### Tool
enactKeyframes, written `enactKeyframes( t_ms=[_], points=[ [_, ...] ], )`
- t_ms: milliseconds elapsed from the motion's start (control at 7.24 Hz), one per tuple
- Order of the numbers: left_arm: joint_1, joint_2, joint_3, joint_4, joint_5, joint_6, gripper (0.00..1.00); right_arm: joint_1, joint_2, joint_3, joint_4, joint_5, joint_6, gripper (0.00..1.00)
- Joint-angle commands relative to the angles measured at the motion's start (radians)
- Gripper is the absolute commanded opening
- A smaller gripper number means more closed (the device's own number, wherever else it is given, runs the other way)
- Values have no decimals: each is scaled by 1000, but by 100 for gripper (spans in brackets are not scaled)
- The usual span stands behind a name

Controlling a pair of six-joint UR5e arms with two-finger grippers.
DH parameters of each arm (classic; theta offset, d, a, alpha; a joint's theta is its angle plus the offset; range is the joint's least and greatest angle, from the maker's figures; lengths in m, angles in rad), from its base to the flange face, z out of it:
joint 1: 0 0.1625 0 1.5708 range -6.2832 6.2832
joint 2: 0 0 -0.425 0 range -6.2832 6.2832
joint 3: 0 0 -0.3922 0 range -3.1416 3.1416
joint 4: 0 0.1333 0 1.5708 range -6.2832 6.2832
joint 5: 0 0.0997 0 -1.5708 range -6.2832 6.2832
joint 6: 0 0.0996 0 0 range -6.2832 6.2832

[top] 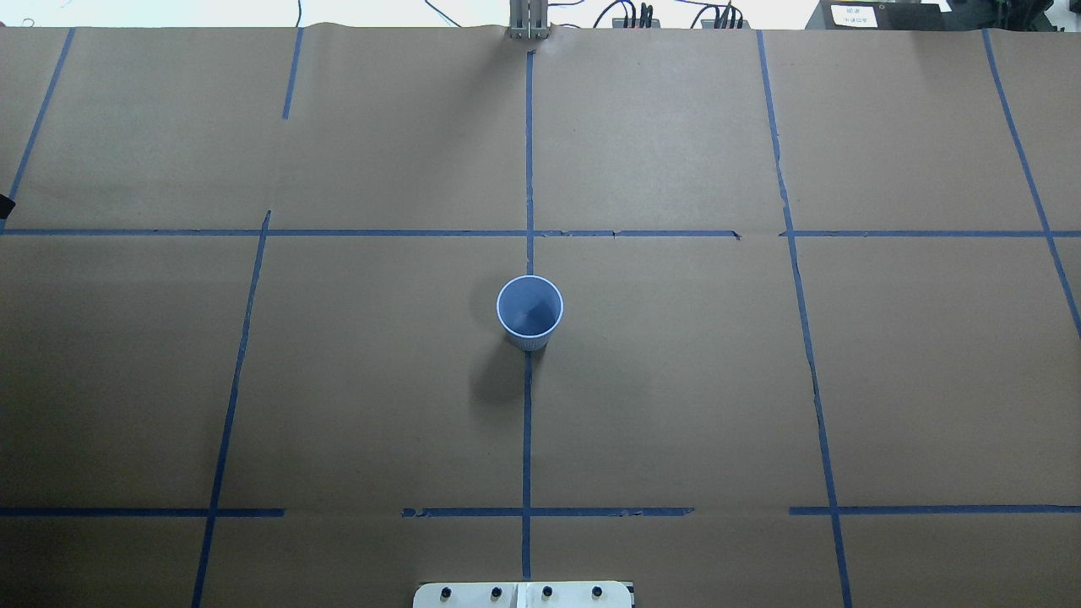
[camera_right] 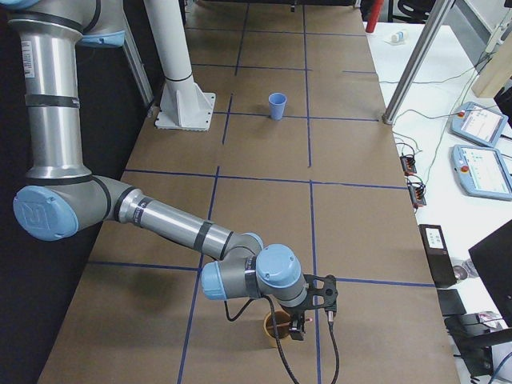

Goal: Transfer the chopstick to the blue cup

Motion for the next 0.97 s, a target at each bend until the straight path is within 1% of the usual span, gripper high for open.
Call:
enactKeyframes(
  t_ms=[0,138,276,414,553,691,829],
  points=[
    [0,0,1,1,0,0,100,0,8,-17,4,-8,2,38],
    [0,0,1,1,0,0,100,0,6,-17,6,-7,0,15],
    [0,0,1,1,0,0,100,1,3,-12,7,-4,0,7],
    [0,0,1,1,0,-2,100,9,4,-6,7,-2,0,2],
    [0,0,1,1,0,-5,100,27,4,-3,28,-2,-4,0],
    [0,0,1,1,0,-5,100,62,6,-3,89,-1,-10,0],
    [0,0,4,1,0,-6,100,101,4,23,122,1,-13,0]
  ],
)
